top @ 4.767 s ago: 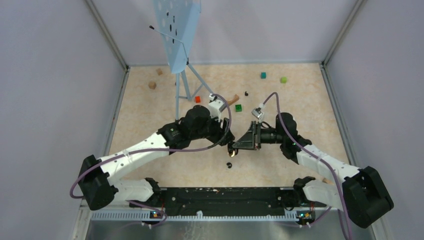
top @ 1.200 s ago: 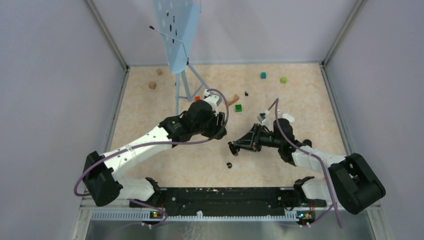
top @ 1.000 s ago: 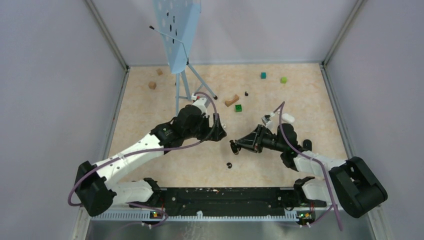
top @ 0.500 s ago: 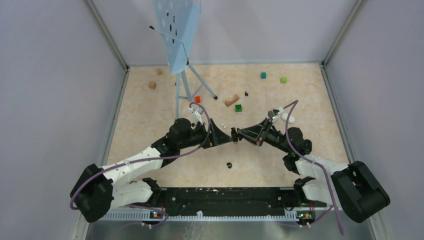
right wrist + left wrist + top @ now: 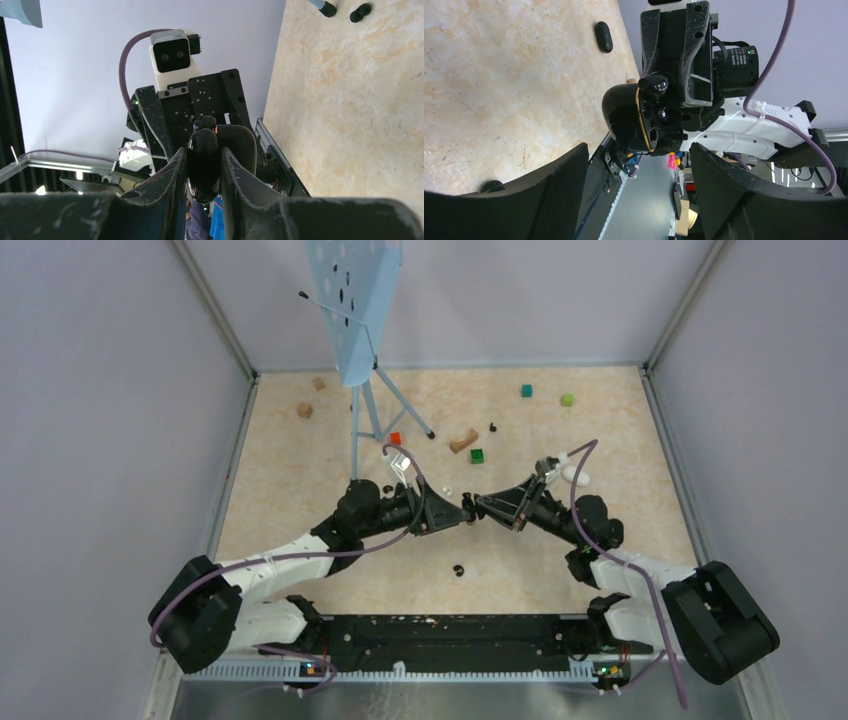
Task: Insert the wireless bluetooth earbuds into the charging case
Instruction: Pass from the right arm to the left
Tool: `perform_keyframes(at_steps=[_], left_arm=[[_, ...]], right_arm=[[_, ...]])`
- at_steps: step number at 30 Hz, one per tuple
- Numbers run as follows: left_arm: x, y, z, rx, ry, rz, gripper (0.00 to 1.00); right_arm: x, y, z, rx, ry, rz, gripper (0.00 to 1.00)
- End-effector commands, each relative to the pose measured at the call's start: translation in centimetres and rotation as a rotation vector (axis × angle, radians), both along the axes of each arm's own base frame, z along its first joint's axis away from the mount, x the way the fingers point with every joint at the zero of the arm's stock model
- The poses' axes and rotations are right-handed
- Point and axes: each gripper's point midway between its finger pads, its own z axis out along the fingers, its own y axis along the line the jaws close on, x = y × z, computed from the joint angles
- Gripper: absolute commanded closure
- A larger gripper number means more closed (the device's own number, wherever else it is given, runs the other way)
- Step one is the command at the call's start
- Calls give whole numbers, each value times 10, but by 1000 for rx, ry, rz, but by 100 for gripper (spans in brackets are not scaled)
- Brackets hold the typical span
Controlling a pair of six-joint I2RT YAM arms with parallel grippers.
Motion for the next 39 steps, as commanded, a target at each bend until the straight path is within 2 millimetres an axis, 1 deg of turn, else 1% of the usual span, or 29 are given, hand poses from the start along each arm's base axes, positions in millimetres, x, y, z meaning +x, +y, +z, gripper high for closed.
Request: perform_keyframes(at_steps=[1, 8, 13, 18, 23, 28, 39], left_arm=[[0, -1, 13, -63, -39, -2, 23], [1, -4, 11, -84, -33, -9, 27], [2, -7, 11, -106, -18, -15, 34], [3, -6, 9, -117, -6, -4, 34], [5, -7, 14, -150, -4, -1, 34], [6, -9, 13, -158, 7, -3, 35], [9, -12, 18, -208, 21, -4, 44]], right_arm=[[-2, -1, 43, 74, -130, 8, 100], [-3, 0, 44, 74, -136, 19, 100], [-4, 0, 44, 75, -136, 17, 100], [-5, 1, 45, 77, -140, 26, 100], [-6, 2, 44, 78, -137, 32, 100], [-8, 3, 41, 78, -128, 38, 100], [-8, 3, 39, 82, -120, 37, 100]])
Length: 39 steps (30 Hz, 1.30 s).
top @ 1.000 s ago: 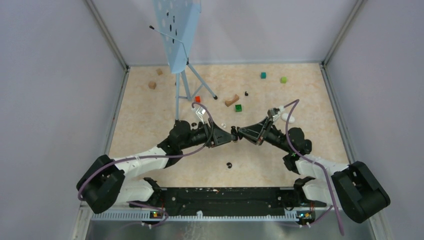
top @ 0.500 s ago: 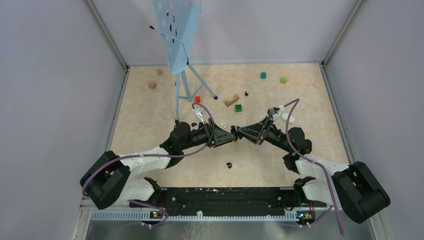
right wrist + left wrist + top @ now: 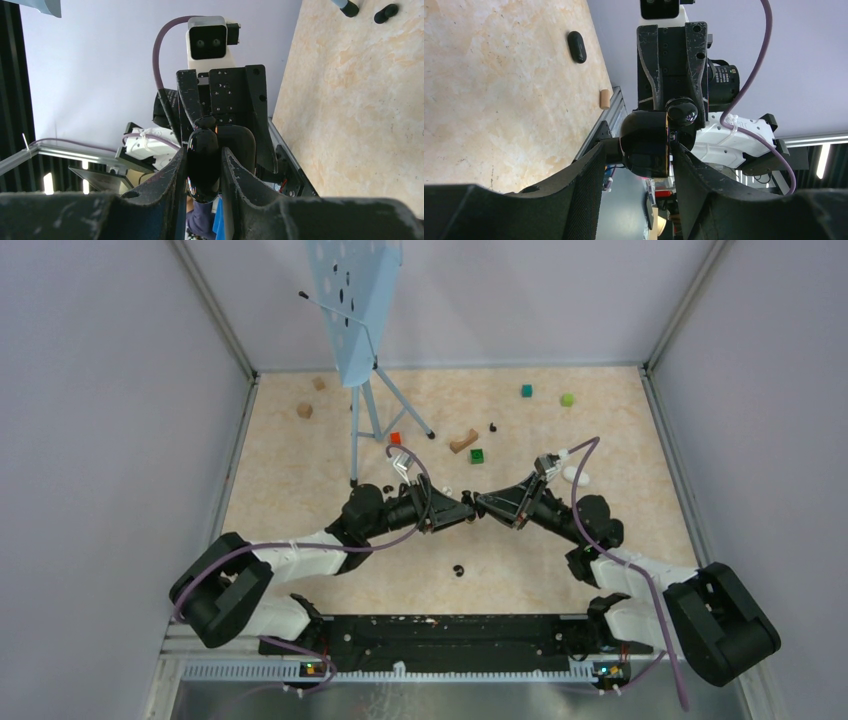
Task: Insert the wireless bluetooth earbuds into the charging case
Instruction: Pass from the right arm to the left
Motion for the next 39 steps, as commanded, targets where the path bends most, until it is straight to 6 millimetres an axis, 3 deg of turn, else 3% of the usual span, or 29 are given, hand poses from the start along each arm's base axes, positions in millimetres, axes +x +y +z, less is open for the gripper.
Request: perform_keyframes(at_steps=[1, 9, 14, 17, 30, 35, 39], left_arm=[[1, 0, 17, -67, -47, 0, 44], [1, 2, 17, -63, -40, 16, 61], [4, 3, 12, -26, -27, 31, 70], [5, 3, 12, -18, -28, 27, 73], [2, 2, 13, 5, -42, -4, 79], [-1, -2, 14, 13, -50, -39, 81], [-4, -3, 13, 15, -54, -61, 83]], right_arm=[[-3, 1, 23, 48, -85, 6, 100], [-3, 1, 19, 40, -73, 8, 98], [-3, 2, 16, 24, -67, 11, 60], [-4, 3, 12, 7, -67, 19, 53], [-2, 10, -7, -185, -84, 58, 52], [-1, 11, -7, -190, -78, 66, 61], [-4, 12, -8, -174, -75, 93, 62]])
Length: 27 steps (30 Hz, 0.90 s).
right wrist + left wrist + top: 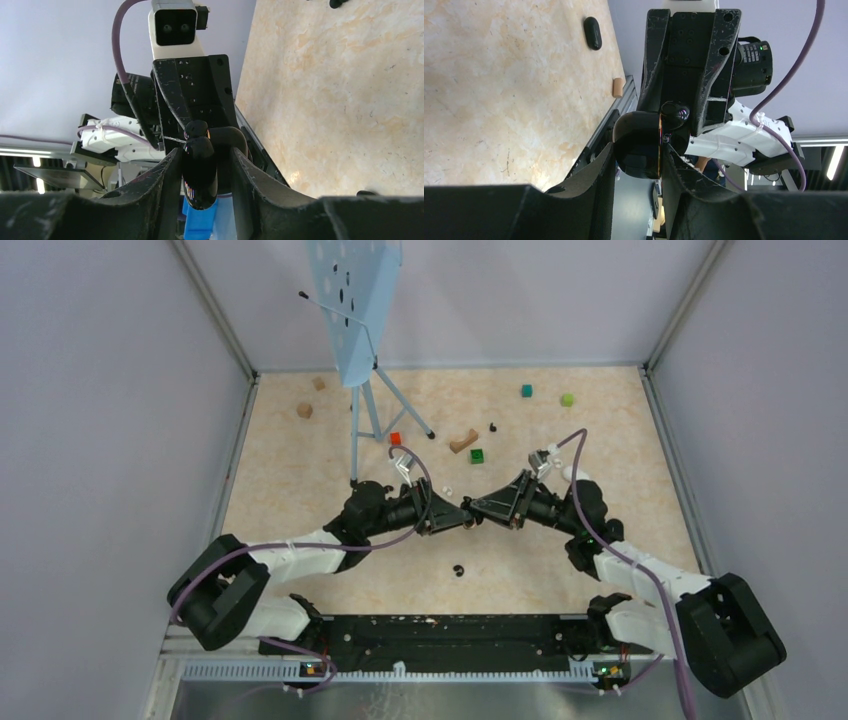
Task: Insert the wireless bluetooth earbuds into the charging case
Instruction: Pass from the right arm to the left
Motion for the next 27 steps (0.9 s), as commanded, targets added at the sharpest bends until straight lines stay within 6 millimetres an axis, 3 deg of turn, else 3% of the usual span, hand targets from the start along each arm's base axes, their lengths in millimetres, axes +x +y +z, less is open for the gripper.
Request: perform_keyframes(at_steps=[1, 16, 23, 27], left_arm=[[-2, -4, 25, -46, -80, -41, 83], [-2, -2, 22, -17, -89, -54, 86], [-2, -2, 21, -16, -86, -57, 87], [-3, -1, 20, -14, -86, -55, 87]], right_arm=[[-5, 5, 13, 15, -60, 54, 61], [-21, 5, 16, -11, -98, 149, 55], [-21, 4, 14, -11, -92, 138, 65], [-21, 4, 17, -2, -98, 138, 62]])
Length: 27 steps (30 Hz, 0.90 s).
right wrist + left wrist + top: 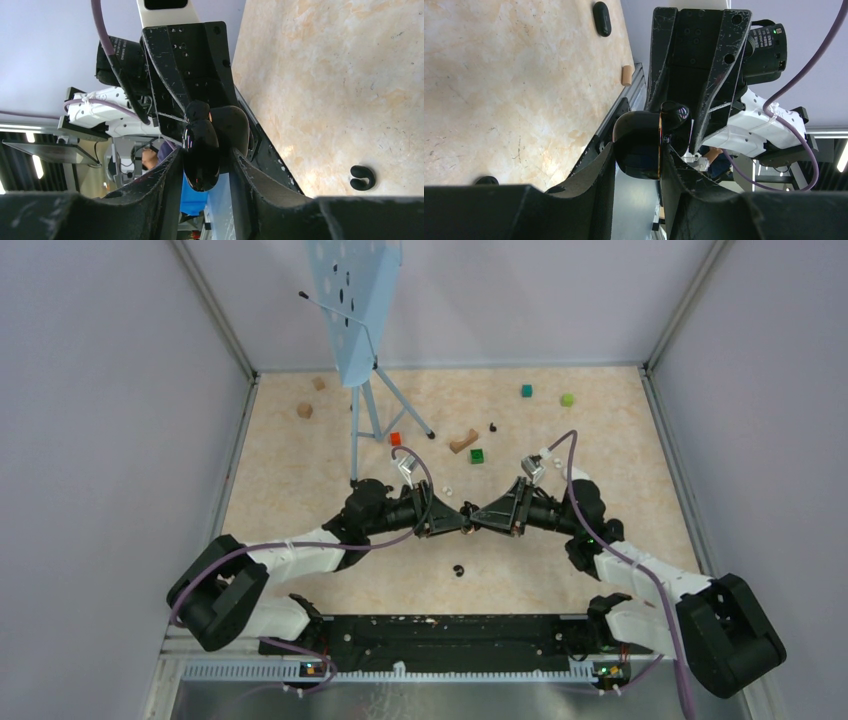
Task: Insert the wireless bluetooth earbuds into the charging case
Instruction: Pass from the right arm to the left, then pass from the left arm to the right
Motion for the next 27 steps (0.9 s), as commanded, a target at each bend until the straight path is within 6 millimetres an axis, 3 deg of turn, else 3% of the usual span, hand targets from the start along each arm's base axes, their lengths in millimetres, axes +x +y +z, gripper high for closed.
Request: perform_keyframes(at_steps=[1, 27], left_arm=[[2, -3, 30, -63, -89, -9, 87], [2, -2, 29, -57, -87, -5, 89]], right_arm=[[0, 2, 29, 49, -103, 24, 59], [0, -6, 23, 41, -89, -2, 60]])
